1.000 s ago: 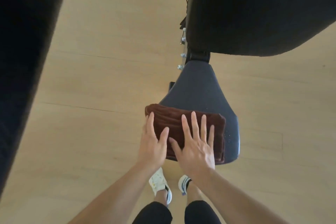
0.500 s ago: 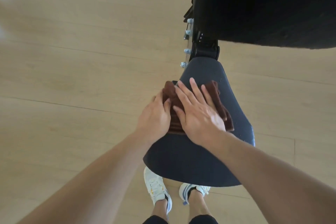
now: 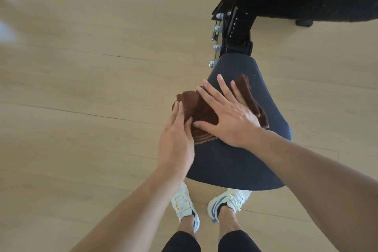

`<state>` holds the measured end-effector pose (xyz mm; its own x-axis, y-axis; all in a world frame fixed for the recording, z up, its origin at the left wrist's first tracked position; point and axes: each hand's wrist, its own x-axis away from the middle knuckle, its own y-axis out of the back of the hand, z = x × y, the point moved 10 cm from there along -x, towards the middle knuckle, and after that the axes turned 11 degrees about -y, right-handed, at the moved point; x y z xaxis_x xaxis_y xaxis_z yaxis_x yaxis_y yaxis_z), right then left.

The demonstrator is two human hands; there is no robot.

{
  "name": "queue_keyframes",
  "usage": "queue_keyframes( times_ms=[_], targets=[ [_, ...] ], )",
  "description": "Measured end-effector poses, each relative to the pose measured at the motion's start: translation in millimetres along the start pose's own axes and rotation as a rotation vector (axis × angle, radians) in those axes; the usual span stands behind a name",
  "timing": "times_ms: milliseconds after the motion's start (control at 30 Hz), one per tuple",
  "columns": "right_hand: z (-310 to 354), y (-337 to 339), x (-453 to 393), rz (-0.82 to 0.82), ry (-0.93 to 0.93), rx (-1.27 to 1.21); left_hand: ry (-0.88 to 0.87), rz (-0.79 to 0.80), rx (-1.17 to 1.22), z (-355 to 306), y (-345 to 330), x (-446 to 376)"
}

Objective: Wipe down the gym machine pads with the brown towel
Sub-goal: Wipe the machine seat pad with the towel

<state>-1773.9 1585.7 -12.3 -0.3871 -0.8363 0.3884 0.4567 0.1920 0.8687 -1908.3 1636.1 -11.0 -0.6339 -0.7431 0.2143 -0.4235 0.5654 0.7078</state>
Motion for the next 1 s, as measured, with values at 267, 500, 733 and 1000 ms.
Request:
queue_keyframes(
  times_ms=[267,500,733,1000],
  targets=[
    [29.9,-11.5,76.2,-0.1,0.009,-0.168,0.037,-0.082,0.048,10.5,-4.2,91.8],
    [20.0,-32.1,91.4,-0.216,-0.503,-0.265,-0.051,-0.1,-0.027,13.9,-10.5,120.7],
    [23.7,-22.5,59.6,-0.216,-0.265,-0.166,-0.048,-0.052,-0.02,3.4,-8.8,83.8],
    [16.6,4.7,5.1,-0.248,-0.127,-0.176,-0.049,-0.038,-0.12,-6.3,-9.4,22.6]
  ],
)
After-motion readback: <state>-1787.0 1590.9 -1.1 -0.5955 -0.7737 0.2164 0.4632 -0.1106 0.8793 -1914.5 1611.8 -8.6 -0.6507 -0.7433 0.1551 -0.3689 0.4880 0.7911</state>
